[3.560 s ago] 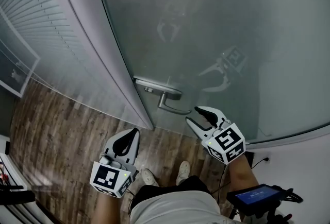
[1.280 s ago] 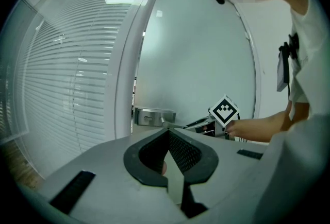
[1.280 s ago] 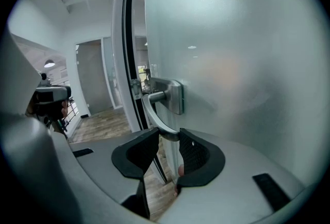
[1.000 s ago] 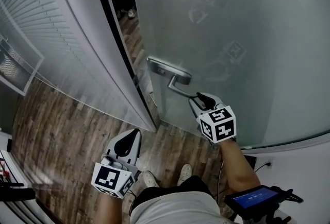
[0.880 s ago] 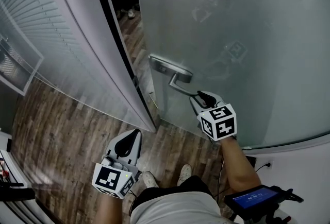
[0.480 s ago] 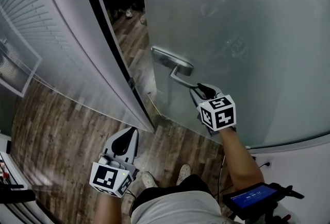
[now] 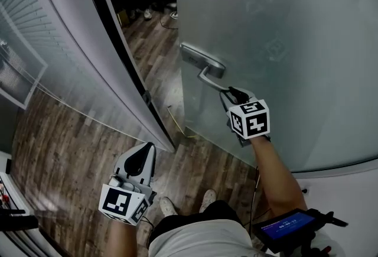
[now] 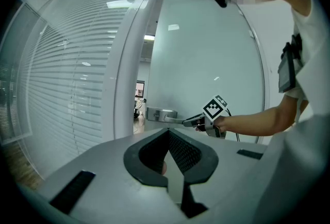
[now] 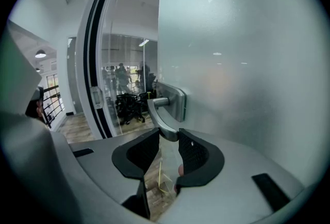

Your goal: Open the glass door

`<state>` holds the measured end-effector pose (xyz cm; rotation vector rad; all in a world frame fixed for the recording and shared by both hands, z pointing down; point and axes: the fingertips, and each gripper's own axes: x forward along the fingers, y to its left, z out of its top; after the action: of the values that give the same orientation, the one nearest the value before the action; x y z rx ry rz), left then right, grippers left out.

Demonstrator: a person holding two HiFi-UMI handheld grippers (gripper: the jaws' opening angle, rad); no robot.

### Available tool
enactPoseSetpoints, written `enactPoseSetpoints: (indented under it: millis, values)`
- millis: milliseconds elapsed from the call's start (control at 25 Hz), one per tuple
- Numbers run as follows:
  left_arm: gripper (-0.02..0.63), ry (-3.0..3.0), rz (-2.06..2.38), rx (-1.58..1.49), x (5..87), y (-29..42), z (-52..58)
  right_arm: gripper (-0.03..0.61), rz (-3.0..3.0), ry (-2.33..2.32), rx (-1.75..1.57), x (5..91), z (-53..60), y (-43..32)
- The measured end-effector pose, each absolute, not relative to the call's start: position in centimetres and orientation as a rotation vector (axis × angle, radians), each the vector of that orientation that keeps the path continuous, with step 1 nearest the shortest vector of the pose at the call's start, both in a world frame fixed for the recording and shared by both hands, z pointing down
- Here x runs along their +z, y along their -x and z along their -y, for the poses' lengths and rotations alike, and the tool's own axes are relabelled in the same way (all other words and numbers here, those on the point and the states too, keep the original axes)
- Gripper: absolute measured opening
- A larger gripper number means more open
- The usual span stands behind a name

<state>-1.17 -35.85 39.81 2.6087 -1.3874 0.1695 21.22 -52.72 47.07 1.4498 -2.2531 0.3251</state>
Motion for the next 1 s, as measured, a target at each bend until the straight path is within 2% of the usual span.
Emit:
enactPoseSetpoints:
  millis: [240, 1000]
  values:
    - [-0.002, -2.604, 1.402, 0.159, 40.5, 2.6, 34.5, 0.121, 2.229, -1.494, 0.299, 47.4, 52.9, -21.2]
    - [-0.001, -2.546, 1.471, 0.196, 41.0, -1.1, 38.2, 0.12, 2.166, -1.58, 0.27, 47.3, 62.4, -28.6]
